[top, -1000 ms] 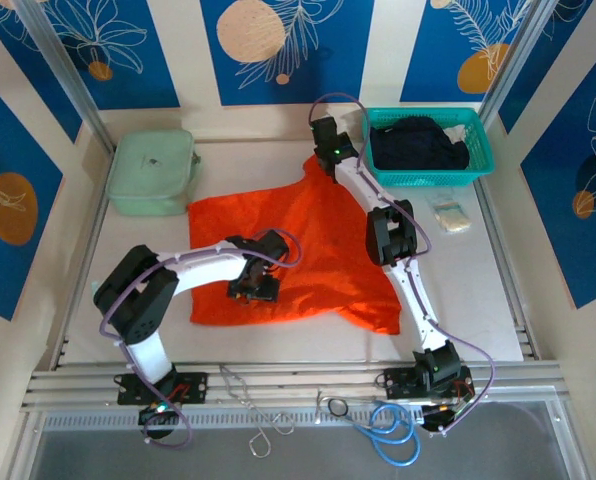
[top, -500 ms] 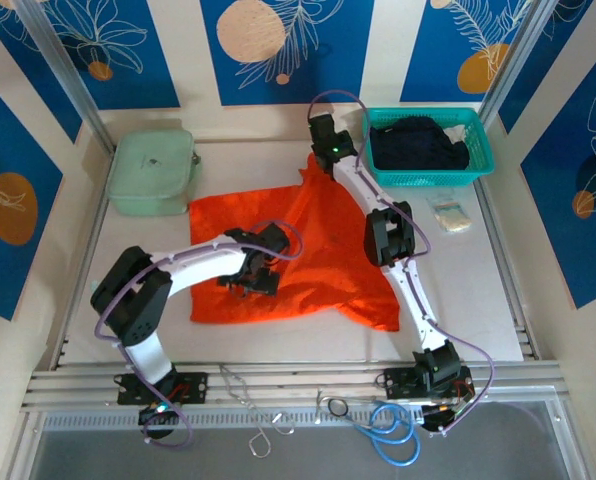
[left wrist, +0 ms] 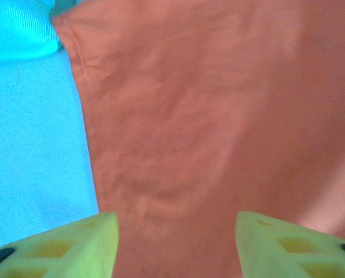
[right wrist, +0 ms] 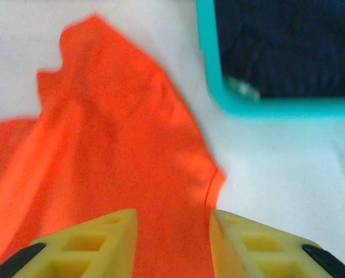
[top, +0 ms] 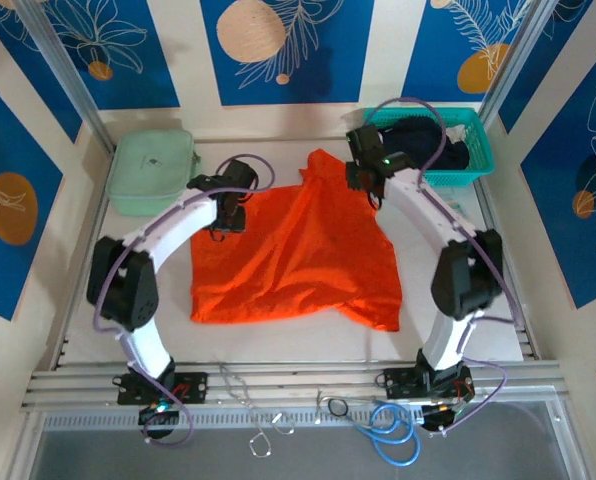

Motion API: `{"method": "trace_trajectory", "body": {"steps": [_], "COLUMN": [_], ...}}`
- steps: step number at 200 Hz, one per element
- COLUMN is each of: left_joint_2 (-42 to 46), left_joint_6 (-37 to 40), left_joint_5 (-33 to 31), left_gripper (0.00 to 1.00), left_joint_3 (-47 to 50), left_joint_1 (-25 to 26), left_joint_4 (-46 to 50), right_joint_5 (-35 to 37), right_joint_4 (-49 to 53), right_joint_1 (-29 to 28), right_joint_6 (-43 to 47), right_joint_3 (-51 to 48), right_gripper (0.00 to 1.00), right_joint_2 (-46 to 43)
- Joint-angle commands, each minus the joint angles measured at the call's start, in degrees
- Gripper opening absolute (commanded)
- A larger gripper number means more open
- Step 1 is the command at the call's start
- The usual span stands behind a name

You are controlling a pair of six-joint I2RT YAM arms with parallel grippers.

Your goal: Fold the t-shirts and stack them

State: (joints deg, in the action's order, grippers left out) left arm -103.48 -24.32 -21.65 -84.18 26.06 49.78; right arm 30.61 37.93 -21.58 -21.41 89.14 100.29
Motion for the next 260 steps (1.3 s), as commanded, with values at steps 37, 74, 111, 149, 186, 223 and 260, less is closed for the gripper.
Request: {"method": "trace_trajectory", "body": {"steps": [37,74,111,149,186,223,260], "left_joint_2": [-16.7,-26.8,-34.2,-39.8,-43.2,-43.8,-39.1], "left_joint_6": [4.8,5.5,5.1,6.5,8.4,10.0,11.0], "left_joint_5": [3.5,1.3,3.4,3.7,4.0,6.4,10.4], "left_gripper": [0.40,0.37,0.36,0.36,0.36,0.37,0.56], "left_joint_3": [-13.4,-24.4,-31.0,-36.9,-42.5,-45.7,-46.4], "left_joint_1": [-5.4,-6.9,-8.7,-8.8,-8.8,-8.9,-8.7], "left_joint_4": [-5.1,-1.7,0.6,2.7,4.1,3.6,2.1], "right_joint_5": [-20.2,-24.2,-20.8,-16.8,-15.4,-17.4,-21.8], "right_joint_4": [-1.7,-9.2,-6.4,-1.1,-0.1,-1.6,-2.4], "right_joint_1": [3.9,8.0,10.2,12.7,16.5,17.9,14.9], "right_joint_6": [-19.6,-28.3,-35.9,-39.6,-40.8,-38.5,-32.4], "right_joint_3": [-25.9,-35.2,-35.5,-35.1,-39.9,-41.4,-36.0], "right_gripper": [0.28,0.25,0.18,0.11,0.11,0.12,0.11], "right_joint_2": [-8.0,-8.6,-5.5,-3.9,-8.6,-10.1,-6.5]}}
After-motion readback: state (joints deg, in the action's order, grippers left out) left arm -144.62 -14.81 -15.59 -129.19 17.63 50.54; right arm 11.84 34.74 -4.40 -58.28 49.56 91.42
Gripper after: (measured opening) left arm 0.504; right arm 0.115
